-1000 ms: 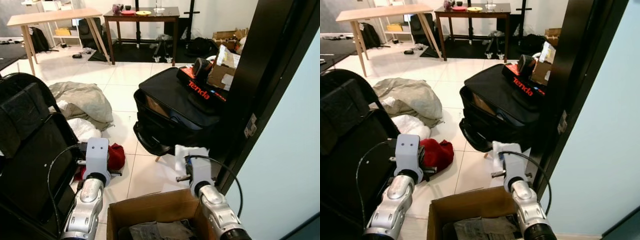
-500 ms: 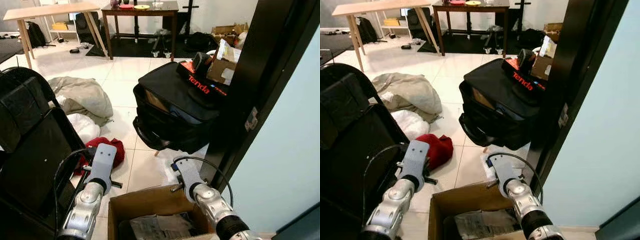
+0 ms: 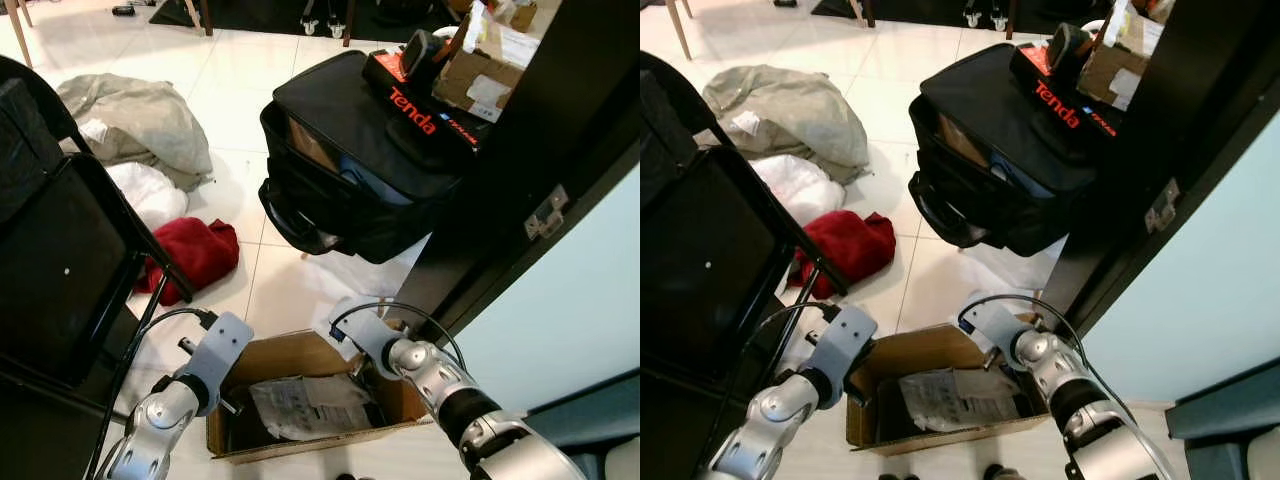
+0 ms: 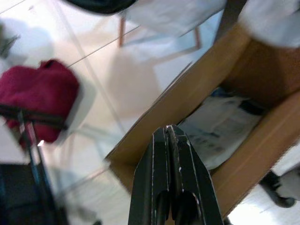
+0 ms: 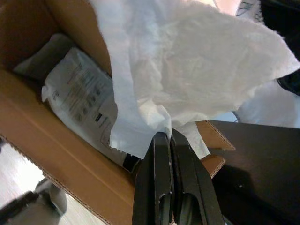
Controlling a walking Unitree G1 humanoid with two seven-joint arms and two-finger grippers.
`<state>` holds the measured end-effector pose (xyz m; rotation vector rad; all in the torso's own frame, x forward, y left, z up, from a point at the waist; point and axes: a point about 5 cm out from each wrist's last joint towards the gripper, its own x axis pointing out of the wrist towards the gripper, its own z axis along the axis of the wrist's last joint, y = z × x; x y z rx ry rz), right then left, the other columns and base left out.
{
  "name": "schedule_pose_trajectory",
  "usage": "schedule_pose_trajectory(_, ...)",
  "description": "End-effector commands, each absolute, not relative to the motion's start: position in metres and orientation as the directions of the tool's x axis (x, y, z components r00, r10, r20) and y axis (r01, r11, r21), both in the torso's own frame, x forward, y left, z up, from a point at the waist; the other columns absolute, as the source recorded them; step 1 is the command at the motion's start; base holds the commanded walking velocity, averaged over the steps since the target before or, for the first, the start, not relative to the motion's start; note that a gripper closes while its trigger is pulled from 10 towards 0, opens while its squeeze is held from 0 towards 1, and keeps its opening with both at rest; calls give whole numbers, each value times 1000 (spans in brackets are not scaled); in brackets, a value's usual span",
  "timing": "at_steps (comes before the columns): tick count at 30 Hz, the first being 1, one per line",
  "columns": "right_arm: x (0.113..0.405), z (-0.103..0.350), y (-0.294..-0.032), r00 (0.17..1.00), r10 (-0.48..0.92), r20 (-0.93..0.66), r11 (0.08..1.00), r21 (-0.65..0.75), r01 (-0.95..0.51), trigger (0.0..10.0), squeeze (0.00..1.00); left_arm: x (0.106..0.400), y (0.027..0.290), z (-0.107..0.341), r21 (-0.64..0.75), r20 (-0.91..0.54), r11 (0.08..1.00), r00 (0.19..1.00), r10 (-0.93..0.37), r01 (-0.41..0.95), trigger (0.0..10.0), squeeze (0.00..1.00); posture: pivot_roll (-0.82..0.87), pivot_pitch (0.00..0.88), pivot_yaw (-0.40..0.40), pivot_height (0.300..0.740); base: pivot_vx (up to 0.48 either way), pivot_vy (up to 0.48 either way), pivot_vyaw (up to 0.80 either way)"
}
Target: Clean up the room
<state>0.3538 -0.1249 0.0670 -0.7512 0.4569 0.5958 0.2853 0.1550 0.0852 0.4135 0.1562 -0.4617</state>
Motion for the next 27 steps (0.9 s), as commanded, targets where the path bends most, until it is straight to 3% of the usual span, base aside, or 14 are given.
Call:
schedule_pose_trajectory(1, 346, 55, -128, 705, 330, -628, 537, -490, -687, 10000, 0, 277, 148, 84, 323, -236, 778, 842, -485, 539, 10000, 0, -28, 382, -56, 740, 0, 0, 0)
schedule_pose_trajectory(8, 343, 50, -123, 664, 346, -663, 448, -505, -737, 10000, 0, 269, 145, 85, 377, -276, 665, 764, -584, 645, 10000, 0, -21, 386, -52, 740, 0, 0, 0)
schedule_pose_trajectory(27, 342, 48, -125, 644, 344, -683, 388, -522, -760, 10000, 0, 263, 145, 82, 385, -333, 563, 679, -655, 732, 10000, 0, -17, 375, -42, 740, 0, 0, 0)
